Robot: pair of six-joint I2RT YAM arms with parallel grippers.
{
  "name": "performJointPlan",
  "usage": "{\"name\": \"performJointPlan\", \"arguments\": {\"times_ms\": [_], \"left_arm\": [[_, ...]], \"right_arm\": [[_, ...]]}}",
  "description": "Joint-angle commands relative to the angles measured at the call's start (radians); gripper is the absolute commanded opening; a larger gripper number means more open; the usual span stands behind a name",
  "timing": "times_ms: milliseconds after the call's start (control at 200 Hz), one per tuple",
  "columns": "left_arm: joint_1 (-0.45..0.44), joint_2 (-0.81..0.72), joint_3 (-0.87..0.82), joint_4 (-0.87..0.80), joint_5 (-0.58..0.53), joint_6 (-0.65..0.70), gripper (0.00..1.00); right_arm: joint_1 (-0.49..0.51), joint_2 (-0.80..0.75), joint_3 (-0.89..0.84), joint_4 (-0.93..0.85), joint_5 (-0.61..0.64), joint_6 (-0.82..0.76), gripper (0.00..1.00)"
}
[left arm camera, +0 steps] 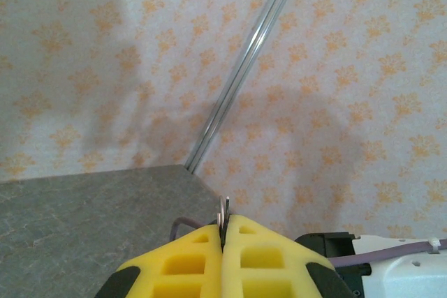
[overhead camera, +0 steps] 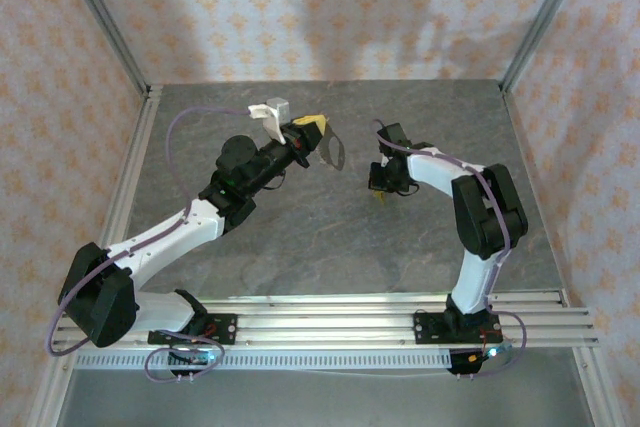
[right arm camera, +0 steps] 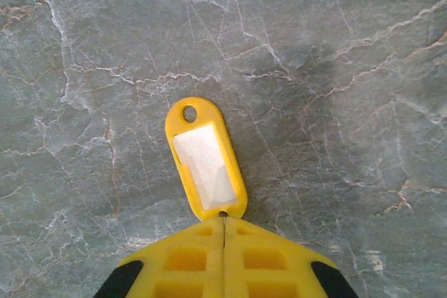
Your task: Put the keys on the keyring
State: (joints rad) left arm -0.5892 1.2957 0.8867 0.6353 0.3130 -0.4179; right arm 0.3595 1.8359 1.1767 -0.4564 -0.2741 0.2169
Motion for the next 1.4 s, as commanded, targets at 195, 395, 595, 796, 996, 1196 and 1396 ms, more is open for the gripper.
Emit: {"name": "performJointPlan", "arguments": {"times_ms": [195, 395, 595, 796, 996, 1196, 1396], "left_arm": [[0.006, -0.008, 0.032, -0.011, 0.07, 0.04, 0.0], [0.006, 0.017, 0.077, -0.016, 0.146, 0.073, 0.0], [0.006, 0.058, 0.146, -0.039, 0.245, 0.098, 0.0], [0.006, 0.084, 0.183, -0.033, 0.308, 0.098, 0.0], [0.004, 0.088, 0.191, -0.034, 0.334, 0.097, 0.0], [0.0, 0.088, 0.202, -0.049, 0.36, 0.099, 0.0], [-0.012, 0.09, 0.217, -0.069, 0.371, 0.108, 0.0]], "right_arm": [[-0.024, -0.427, -0.06, 0.054, -0.098, 0.095, 0.0], [-0.074, -0.629, -0.081, 0.161, -0.317, 0.21, 0.0], [-0.088, -0.754, -0.082, 0.238, -0.43, 0.295, 0.0], [-0.088, -0.822, -0.113, 0.346, -0.499, 0.349, 0.0], [-0.089, -0.846, -0.124, 0.419, -0.559, 0.386, 0.0], [-0.079, -0.846, -0.103, 0.456, -0.588, 0.413, 0.0], [-0.041, -0.837, -0.066, 0.458, -0.585, 0.412, 0.0]]}}
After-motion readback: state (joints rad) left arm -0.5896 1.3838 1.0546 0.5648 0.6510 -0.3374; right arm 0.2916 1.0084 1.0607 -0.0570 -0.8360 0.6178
